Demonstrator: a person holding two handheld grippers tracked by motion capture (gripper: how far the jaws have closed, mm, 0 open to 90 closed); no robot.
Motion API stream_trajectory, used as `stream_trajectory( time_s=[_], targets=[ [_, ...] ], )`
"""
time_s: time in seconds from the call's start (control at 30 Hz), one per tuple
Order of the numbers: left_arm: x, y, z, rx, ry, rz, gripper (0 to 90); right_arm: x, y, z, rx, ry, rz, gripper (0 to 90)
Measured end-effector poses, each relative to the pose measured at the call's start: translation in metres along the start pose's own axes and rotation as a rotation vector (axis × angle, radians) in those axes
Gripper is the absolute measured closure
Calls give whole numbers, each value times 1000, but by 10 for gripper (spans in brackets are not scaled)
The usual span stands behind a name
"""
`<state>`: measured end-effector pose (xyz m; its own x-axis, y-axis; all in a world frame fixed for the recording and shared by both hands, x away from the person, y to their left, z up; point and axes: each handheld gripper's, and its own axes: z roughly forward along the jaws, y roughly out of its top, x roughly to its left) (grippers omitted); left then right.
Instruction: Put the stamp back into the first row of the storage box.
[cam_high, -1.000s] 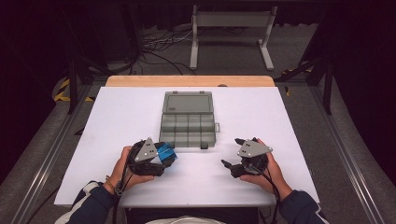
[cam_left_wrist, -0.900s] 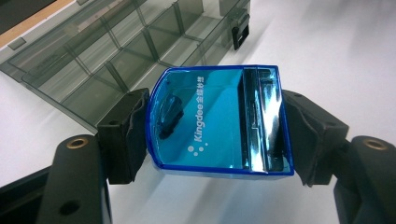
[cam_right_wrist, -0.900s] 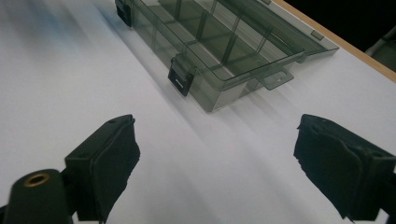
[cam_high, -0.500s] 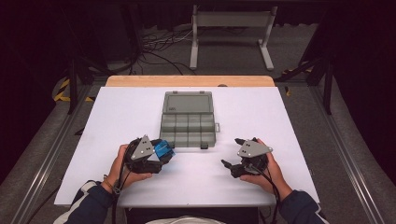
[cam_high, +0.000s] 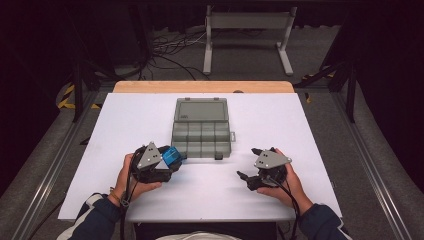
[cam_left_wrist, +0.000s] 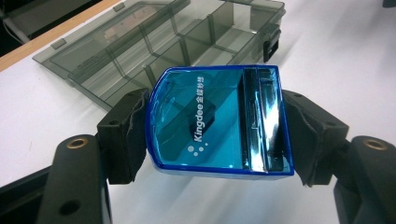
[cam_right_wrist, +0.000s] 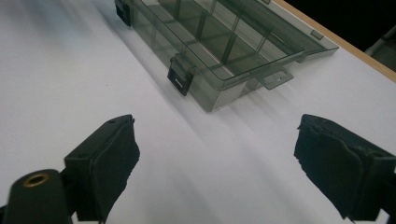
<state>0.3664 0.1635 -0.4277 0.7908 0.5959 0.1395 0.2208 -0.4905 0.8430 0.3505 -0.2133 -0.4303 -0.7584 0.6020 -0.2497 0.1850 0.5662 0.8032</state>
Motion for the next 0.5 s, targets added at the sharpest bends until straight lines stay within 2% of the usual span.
stream_trajectory(
  time_s=[0.23, 0.5],
  targets=[
    [1, 3, 5, 4, 24, -14, 309, 1, 0, 1, 4, 2, -1, 130],
    [3, 6, 9, 4, 32, -24, 309, 0, 0, 1, 5, 3, 0, 130]
  ],
)
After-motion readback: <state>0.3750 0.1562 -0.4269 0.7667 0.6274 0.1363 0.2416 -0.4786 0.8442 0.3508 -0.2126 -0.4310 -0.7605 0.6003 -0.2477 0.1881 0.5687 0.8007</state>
